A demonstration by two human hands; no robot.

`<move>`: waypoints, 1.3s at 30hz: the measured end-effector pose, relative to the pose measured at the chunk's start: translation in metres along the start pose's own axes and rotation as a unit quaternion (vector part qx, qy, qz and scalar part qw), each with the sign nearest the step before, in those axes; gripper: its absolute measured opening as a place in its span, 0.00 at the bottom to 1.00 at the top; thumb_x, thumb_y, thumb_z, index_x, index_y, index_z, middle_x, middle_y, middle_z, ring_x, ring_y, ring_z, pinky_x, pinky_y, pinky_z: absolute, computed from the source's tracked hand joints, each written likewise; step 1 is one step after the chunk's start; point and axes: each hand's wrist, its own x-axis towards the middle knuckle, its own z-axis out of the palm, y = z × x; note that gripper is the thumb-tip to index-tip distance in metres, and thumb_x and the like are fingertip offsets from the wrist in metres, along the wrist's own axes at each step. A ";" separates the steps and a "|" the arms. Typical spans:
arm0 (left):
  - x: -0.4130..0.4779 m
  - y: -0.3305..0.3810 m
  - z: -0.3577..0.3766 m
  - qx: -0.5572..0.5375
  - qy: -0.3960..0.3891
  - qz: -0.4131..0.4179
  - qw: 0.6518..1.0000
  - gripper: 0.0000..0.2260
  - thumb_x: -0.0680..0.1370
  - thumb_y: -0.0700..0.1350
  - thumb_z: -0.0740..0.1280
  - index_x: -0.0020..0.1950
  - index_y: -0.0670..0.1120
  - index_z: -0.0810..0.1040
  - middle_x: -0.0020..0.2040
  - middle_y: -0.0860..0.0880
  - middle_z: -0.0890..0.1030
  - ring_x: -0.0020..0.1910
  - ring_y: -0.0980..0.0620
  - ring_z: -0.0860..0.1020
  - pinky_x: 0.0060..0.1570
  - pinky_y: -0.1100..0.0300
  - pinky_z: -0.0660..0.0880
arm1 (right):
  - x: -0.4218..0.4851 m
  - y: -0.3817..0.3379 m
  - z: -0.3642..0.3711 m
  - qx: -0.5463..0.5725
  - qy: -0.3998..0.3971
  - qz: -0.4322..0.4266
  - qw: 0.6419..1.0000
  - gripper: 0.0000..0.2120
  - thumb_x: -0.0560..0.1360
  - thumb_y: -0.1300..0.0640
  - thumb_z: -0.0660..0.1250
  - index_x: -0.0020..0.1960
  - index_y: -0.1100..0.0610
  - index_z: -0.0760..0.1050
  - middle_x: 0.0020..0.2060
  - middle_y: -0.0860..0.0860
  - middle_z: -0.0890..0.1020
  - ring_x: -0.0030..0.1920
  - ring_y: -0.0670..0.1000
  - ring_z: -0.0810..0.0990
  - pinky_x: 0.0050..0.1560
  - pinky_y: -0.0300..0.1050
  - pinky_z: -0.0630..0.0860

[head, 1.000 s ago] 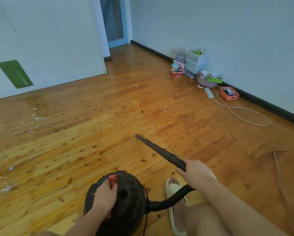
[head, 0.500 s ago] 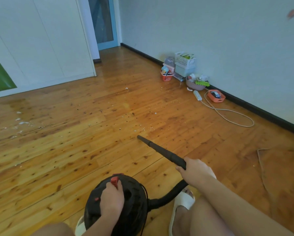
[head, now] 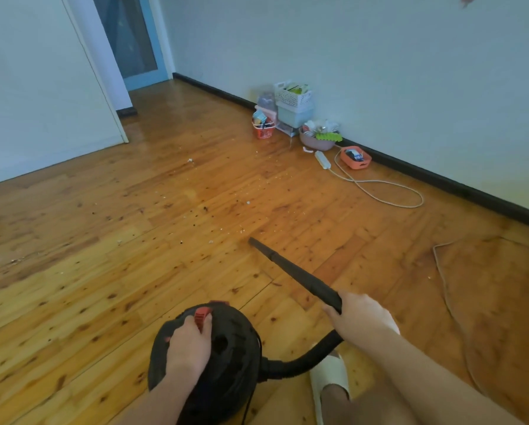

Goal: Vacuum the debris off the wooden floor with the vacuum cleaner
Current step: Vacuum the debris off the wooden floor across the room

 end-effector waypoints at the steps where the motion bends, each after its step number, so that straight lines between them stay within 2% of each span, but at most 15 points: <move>1: 0.002 0.004 0.002 0.002 0.000 0.008 1.000 0.22 0.84 0.59 0.56 0.65 0.42 0.75 0.38 0.49 0.81 0.33 0.53 0.80 0.30 0.59 0.75 | -0.002 0.010 -0.001 0.007 0.005 0.008 1.000 0.15 0.82 0.37 0.58 0.59 0.47 0.71 0.40 0.47 0.80 0.38 0.47 0.81 0.41 0.47 0.83; 3: 0.005 0.014 0.007 0.002 -0.004 0.018 1.000 0.23 0.84 0.58 0.56 0.65 0.42 0.75 0.37 0.49 0.81 0.32 0.52 0.80 0.29 0.59 0.73 | -0.003 0.029 -0.004 0.021 0.015 0.023 0.999 0.14 0.83 0.38 0.59 0.60 0.47 0.71 0.40 0.46 0.79 0.38 0.46 0.81 0.37 0.43 0.81; 6: 0.007 0.023 0.013 -0.017 -0.005 0.020 1.000 0.21 0.84 0.58 0.57 0.62 0.43 0.77 0.37 0.49 0.81 0.34 0.52 0.80 0.35 0.56 0.76 | -0.001 0.047 -0.009 0.033 0.022 0.050 0.998 0.16 0.83 0.38 0.58 0.62 0.48 0.72 0.40 0.47 0.80 0.37 0.45 0.80 0.32 0.40 0.76; 10: 0.005 0.031 0.019 -0.033 -0.004 0.006 0.999 0.19 0.84 0.59 0.57 0.55 0.45 0.78 0.38 0.49 0.81 0.35 0.51 0.81 0.41 0.53 0.79 | 0.008 0.054 -0.012 0.054 0.017 0.069 0.996 0.16 0.83 0.39 0.60 0.63 0.49 0.72 0.41 0.48 0.80 0.37 0.47 0.81 0.31 0.40 0.76; 15: 0.002 0.032 0.021 -0.047 -0.009 -0.006 0.999 0.17 0.84 0.58 0.57 0.54 0.46 0.76 0.40 0.49 0.81 0.36 0.51 0.81 0.41 0.53 0.80 | 0.025 0.038 -0.014 0.080 -0.007 0.057 0.995 0.16 0.82 0.39 0.61 0.60 0.49 0.71 0.42 0.49 0.80 0.38 0.48 0.82 0.36 0.44 0.81; 17: 0.002 0.031 0.019 -0.037 -0.007 -0.015 0.999 0.18 0.84 0.59 0.56 0.57 0.47 0.75 0.41 0.49 0.80 0.37 0.50 0.80 0.42 0.51 0.81 | 0.029 0.030 -0.015 0.076 -0.015 0.047 0.996 0.15 0.82 0.39 0.62 0.60 0.49 0.72 0.42 0.49 0.81 0.39 0.48 0.82 0.39 0.45 0.83; 20: 0.000 0.033 0.015 -0.044 0.000 -0.037 0.998 0.19 0.84 0.59 0.55 0.60 0.45 0.75 0.39 0.52 0.77 0.37 0.51 0.77 0.42 0.53 0.78 | 0.031 0.016 -0.016 0.053 -0.025 0.021 0.998 0.15 0.82 0.38 0.61 0.59 0.49 0.71 0.42 0.49 0.81 0.39 0.47 0.82 0.40 0.45 0.83; 24: -0.002 0.030 0.014 -0.061 -0.004 -0.050 0.997 0.17 0.84 0.59 0.55 0.56 0.47 0.74 0.39 0.51 0.77 0.36 0.52 0.77 0.39 0.53 0.77 | 0.037 -0.005 -0.010 0.031 -0.041 -0.026 0.998 0.15 0.82 0.38 0.62 0.59 0.48 0.71 0.42 0.49 0.81 0.38 0.48 0.82 0.38 0.46 0.83; 28: -0.005 0.016 0.003 -0.086 0.004 -0.095 0.992 0.18 0.85 0.58 0.55 0.60 0.44 0.74 0.40 0.51 0.75 0.34 0.54 0.73 0.33 0.56 0.70 | 0.043 -0.027 -0.011 0.020 -0.062 -0.072 0.995 0.14 0.82 0.38 0.62 0.58 0.48 0.72 0.43 0.49 0.80 0.41 0.48 0.81 0.41 0.46 0.82; 32: -0.004 -0.004 -0.016 -0.105 0.018 -0.166 0.980 0.20 0.85 0.55 0.56 0.63 0.40 0.73 0.38 0.50 0.72 0.35 0.51 0.72 0.41 0.54 0.72 | 0.045 -0.054 -0.011 -0.012 -0.082 -0.129 0.988 0.15 0.82 0.38 0.62 0.60 0.48 0.72 0.45 0.48 0.79 0.43 0.49 0.81 0.46 0.49 0.82; 34: -0.002 -0.009 -0.019 -0.114 0.022 -0.180 0.977 0.20 0.85 0.55 0.56 0.63 0.39 0.73 0.40 0.48 0.74 0.36 0.49 0.73 0.42 0.53 0.74 | 0.045 -0.062 -0.007 -0.030 -0.081 -0.151 0.985 0.16 0.82 0.39 0.62 0.61 0.49 0.72 0.45 0.48 0.79 0.43 0.49 0.80 0.44 0.48 0.82; 36: -0.001 -0.009 -0.020 -0.134 0.034 -0.185 0.973 0.20 0.85 0.55 0.56 0.62 0.39 0.74 0.43 0.46 0.76 0.37 0.49 0.74 0.43 0.53 0.75 | 0.044 -0.071 -0.001 -0.039 -0.080 -0.162 0.983 0.16 0.82 0.38 0.62 0.62 0.49 0.72 0.45 0.48 0.79 0.42 0.49 0.81 0.41 0.46 0.81; 39: 0.002 -0.002 -0.015 -0.159 0.057 -0.198 0.966 0.20 0.85 0.55 0.57 0.57 0.40 0.76 0.43 0.46 0.78 0.36 0.50 0.73 0.44 0.53 0.74 | 0.046 -0.079 0.012 -0.032 -0.075 -0.168 0.982 0.16 0.83 0.39 0.61 0.62 0.50 0.71 0.45 0.48 0.80 0.43 0.50 0.82 0.44 0.48 0.82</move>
